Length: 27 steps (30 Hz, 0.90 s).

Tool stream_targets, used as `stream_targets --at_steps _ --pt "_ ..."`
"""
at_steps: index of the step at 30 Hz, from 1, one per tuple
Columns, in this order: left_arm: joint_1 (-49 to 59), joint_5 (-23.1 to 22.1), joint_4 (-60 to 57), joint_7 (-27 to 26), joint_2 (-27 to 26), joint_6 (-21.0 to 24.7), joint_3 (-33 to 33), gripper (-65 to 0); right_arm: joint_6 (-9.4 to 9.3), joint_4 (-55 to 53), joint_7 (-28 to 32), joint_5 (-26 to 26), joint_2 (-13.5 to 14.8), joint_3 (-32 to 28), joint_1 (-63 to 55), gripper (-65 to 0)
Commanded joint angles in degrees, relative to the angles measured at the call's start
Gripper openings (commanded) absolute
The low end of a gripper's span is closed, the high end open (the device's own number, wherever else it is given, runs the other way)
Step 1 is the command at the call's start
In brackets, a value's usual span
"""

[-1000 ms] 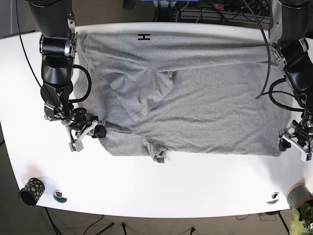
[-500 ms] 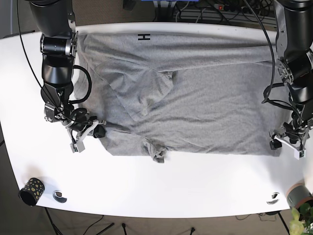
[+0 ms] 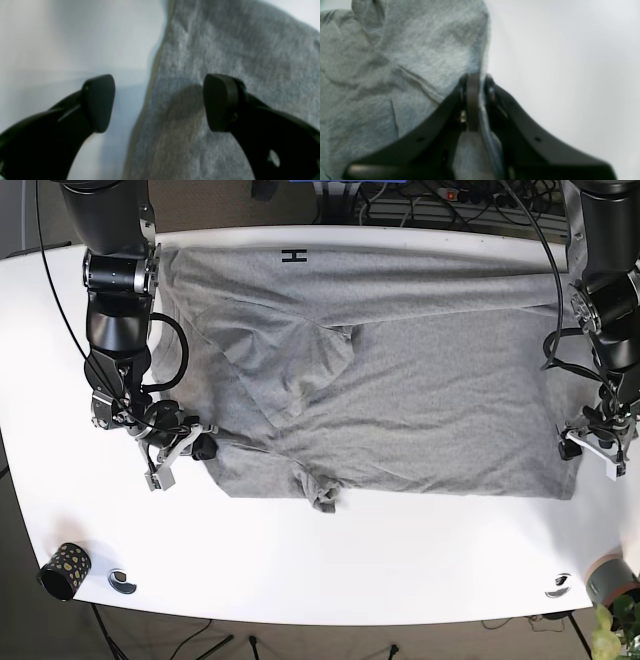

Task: Fold the T-shirt properly
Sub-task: 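Release and regrasp the shirt side edges lower with both grippers, then fold the shirt over toward the collar with both grippers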

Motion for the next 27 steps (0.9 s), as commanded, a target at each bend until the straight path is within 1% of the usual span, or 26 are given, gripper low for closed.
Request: stream_targets --at_steps 1,8,11,18,20,22,23,27 --pt "-1.60 -0.46 0.86 -0.41 -0.98 -0.34 -0.01 -13.1 0.33 1.22 0.86 1.11 0.77 0.20 0.98 -62.0" --pt "-1.78 -0.55 1.30 -0.41 -0.36 -0.52 -0.01 -13.3 0.33 3.33 0.86 0.93 0.77 0.02 0.01 -62.0" --pt "-1.95 -0.55 1.38 -0.41 1.75 -0.52 0.08 -13.3 0.33 4.12 0.77 0.93 0.77 0.02 -0.95 -62.0" --pt "-2.04 -0.72 1.82 -0.50 3.68 -0.52 2.63 -13.5 0.33 4.38 0.77 0.93 0.77 0.02 -1.22 -62.0" --pt "-2.04 -0.81 2.70 -0.50 3.86 -0.52 2.63 -17.5 0.33 4.38 0.77 0.93 0.77 0.02 -1.22 -62.0" --pt "-2.04 -0.90 3.14 -0.50 3.86 -0.52 2.63 -27.5 0.33 4.38 0.77 0.93 0.77 0.02 -1.22 -62.0" --pt "-2.04 -0.90 3.14 -0.50 3.86 -0.52 2.63 -31.0 0.33 4.38 0.77 0.93 0.77 0.02 -1.22 -62.0" --pt "-1.78 -0.90 4.99 -0.68 3.86 -0.52 2.63 -49.2 0.33 4.38 0.77 0.93 0.77 -0.07 -1.04 -63.1"
